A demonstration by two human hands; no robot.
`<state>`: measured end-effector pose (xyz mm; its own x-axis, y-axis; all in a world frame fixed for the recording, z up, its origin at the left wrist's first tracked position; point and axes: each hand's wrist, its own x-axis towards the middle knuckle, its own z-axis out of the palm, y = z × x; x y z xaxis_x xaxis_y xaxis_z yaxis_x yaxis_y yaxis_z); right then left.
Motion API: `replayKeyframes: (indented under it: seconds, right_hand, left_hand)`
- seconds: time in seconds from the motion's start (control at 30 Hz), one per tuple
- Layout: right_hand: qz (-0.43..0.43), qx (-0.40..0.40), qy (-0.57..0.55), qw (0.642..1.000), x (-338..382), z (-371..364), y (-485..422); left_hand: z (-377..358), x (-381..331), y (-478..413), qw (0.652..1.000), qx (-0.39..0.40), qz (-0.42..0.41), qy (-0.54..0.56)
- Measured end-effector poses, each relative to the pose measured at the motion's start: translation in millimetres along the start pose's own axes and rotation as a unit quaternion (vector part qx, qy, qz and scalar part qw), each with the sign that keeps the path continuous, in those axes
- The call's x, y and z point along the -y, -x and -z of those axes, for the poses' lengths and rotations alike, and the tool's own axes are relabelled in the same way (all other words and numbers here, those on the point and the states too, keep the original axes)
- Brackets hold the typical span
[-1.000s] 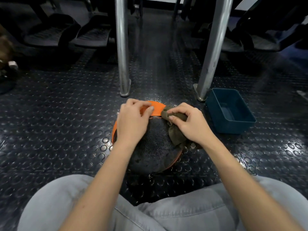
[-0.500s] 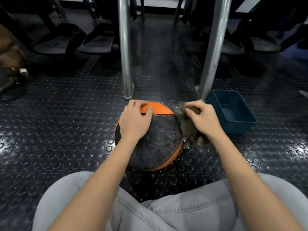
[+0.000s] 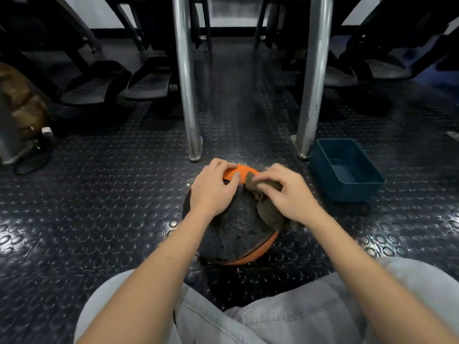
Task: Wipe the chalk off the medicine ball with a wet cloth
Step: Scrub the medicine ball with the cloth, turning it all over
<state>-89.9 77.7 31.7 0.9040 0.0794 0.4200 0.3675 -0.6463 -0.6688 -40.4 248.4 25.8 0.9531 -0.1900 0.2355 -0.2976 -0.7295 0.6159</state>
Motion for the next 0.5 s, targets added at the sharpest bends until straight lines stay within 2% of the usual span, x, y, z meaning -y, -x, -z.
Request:
replayKeyframes:
  seconds: [0.07, 0.13, 0.17, 0.2, 0.27, 0.3, 0.37, 0.43, 0.5]
  right_hand:
    - [-0.067, 0.013, 0.030, 0.997, -22.9, 2.5, 4.5]
    - [-0.176, 0.045, 0.155, 0.971, -45.0, 16.4, 7.1]
    - [-0.215, 0.037, 0.180, 0.959, -50.4, 22.7, 8.9]
    - [-0.231, 0.001, 0.156, 0.960, -50.0, 27.4, 8.2]
    - [-0.157, -0.087, 0.044, 0.983, -33.9, 29.8, 2.6]
    - [-0.105, -0.089, 0.004, 0.990, -20.1, 29.9, -0.4]
    - [-0.045, -0.032, -0.032, 0.998, -9.4, 22.7, 2.2]
    - [-0.105, 0.015, -0.018, 0.994, -26.2, 9.4, 7.6]
    - [-0.226, 0.031, 0.097, 0.969, -46.4, 5.5, 10.1]
  left_hand:
    - [-3.4, -6.2, -1.2, 1.000, 0.003, -0.004, 0.002]
    - [-7.0, -12.1, -3.4, 1.000, 0.005, -0.007, 0.000]
    - [-8.5, -14.0, -5.3, 1.000, 0.011, -0.009, -0.004]
    - [-9.0, -14.5, -6.3, 1.000, 0.014, -0.011, -0.006]
    - [-7.7, -10.5, -5.5, 1.000, 0.015, -0.007, -0.001]
    - [-5.8, -7.9, -5.9, 1.000, 0.013, -0.005, 0.002]
    - [-2.8, -2.3, -5.9, 1.000, 0.013, -0.006, 0.008]
    - [1.2, 1.6, -4.5, 1.000, 0.012, 0.004, 0.021]
    - [3.3, 3.7, -3.3, 0.999, 0.011, 0.006, 0.030]
